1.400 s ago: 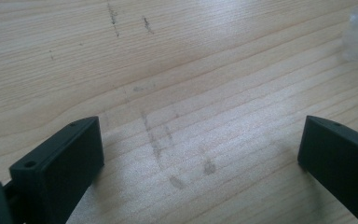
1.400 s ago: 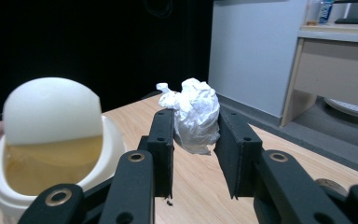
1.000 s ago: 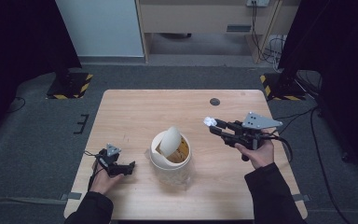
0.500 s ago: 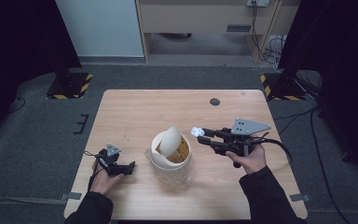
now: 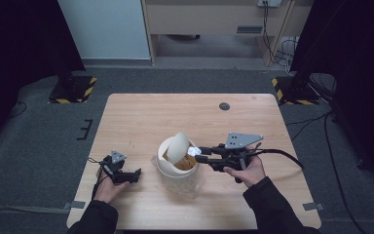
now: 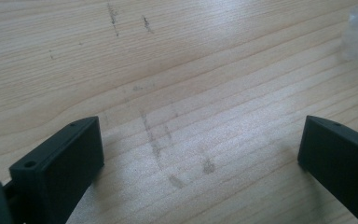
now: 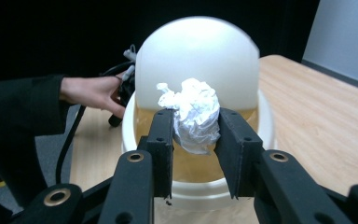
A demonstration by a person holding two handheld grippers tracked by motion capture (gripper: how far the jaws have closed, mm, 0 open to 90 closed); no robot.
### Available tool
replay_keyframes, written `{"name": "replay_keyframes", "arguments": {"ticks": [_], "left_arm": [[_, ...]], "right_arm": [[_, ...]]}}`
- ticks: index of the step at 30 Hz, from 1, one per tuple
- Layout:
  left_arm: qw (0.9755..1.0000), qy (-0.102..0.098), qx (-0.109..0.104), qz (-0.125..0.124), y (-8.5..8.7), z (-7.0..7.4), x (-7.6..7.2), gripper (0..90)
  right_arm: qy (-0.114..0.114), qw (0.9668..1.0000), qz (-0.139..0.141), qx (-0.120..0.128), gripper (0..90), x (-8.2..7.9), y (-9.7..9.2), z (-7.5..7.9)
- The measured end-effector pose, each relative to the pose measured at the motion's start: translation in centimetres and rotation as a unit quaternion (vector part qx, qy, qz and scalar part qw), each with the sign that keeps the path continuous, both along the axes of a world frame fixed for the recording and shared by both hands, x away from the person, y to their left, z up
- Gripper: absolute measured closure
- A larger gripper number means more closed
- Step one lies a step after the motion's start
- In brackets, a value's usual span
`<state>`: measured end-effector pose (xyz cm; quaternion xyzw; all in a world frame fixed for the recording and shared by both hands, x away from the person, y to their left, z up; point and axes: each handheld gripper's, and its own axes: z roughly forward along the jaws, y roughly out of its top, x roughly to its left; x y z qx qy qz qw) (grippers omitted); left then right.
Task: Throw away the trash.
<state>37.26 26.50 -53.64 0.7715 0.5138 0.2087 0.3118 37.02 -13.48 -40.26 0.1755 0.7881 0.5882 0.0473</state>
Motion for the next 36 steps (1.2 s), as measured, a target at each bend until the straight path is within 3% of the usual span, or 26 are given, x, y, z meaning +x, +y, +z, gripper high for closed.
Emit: {"name": "replay_keyframes", "arguments": {"ticks": [10, 21, 25, 31, 36], "left_arm": [[1.0000, 0.000, 0.000, 0.000, 0.0, 0.0, 0.0, 0.0], [1.0000, 0.000, 0.000, 0.000, 0.0, 0.0, 0.0, 0.0], [1.0000, 0.000, 0.000, 0.000, 0.0, 0.0, 0.0, 0.0], [1.0000, 0.000, 0.000, 0.000, 0.0, 0.0, 0.0, 0.0], [1.0000, 0.000, 0.000, 0.000, 0.0, 0.0, 0.0, 0.0]], "right_arm": [[0.017, 0.9993, 0.017, -0.030, 67.3, 0.0, 0.9, -1.1], [0.020, 0.9992, 0.000, -0.035, 63.1, 0.3, 1.6, -1.8], [0.015, 0.9994, -0.010, -0.029, 53.4, 0.4, 1.7, -1.9], [0.012, 0.9996, -0.020, -0.018, 48.4, 0.5, 1.2, -1.2], [0.000, 0.9985, -0.052, -0.016, 40.8, 1.0, 0.0, -0.5]]}}
